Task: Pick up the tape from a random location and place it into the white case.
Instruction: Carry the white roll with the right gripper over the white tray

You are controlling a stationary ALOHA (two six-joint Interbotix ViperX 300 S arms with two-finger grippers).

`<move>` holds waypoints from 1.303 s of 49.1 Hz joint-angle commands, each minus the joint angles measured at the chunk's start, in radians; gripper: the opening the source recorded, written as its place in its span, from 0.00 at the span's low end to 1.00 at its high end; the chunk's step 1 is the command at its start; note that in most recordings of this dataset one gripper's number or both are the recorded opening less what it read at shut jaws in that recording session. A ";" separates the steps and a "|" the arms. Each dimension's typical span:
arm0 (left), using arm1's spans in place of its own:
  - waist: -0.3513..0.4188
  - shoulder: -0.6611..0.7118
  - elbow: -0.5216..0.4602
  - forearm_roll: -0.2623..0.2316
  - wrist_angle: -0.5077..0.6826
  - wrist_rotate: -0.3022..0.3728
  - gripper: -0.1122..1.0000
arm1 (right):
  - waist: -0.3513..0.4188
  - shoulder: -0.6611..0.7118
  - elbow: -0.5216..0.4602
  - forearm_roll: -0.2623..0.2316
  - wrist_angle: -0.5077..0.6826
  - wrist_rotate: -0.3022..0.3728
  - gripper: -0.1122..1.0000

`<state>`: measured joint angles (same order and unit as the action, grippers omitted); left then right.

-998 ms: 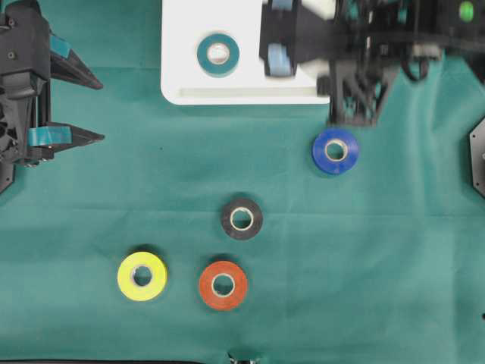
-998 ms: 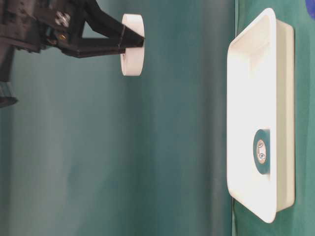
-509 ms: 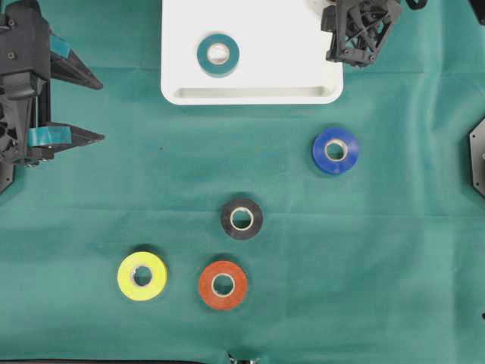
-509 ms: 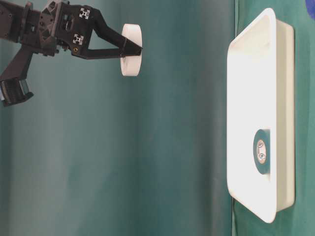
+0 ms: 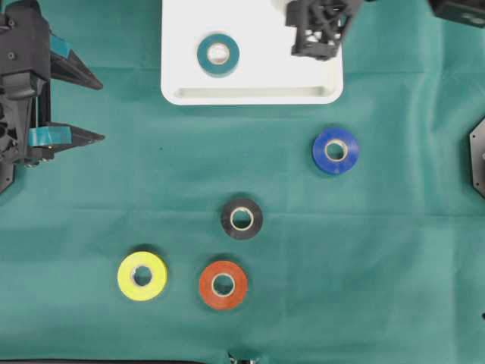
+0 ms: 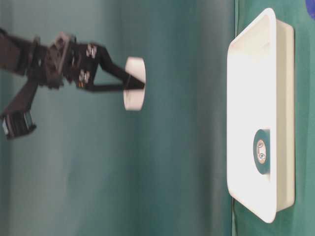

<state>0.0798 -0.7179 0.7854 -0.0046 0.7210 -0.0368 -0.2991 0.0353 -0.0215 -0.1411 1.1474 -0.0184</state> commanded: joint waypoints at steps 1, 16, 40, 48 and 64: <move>0.003 -0.002 -0.015 0.002 -0.008 -0.002 1.00 | -0.002 0.011 -0.067 0.015 -0.006 -0.011 0.38; 0.003 0.000 -0.017 0.002 -0.008 -0.002 1.00 | -0.002 0.028 -0.080 0.015 0.003 -0.012 0.38; 0.003 -0.002 -0.015 0.002 -0.008 -0.002 1.00 | -0.002 0.026 -0.080 0.015 0.005 -0.012 0.38; 0.003 -0.002 -0.015 0.002 -0.008 -0.003 1.00 | -0.002 0.028 -0.071 0.015 -0.002 -0.012 0.38; 0.003 -0.002 -0.015 0.002 -0.008 -0.002 1.00 | -0.003 0.043 0.009 0.015 -0.083 -0.002 0.38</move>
<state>0.0798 -0.7179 0.7854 -0.0046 0.7210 -0.0383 -0.2991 0.0936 -0.0153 -0.1258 1.0876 -0.0245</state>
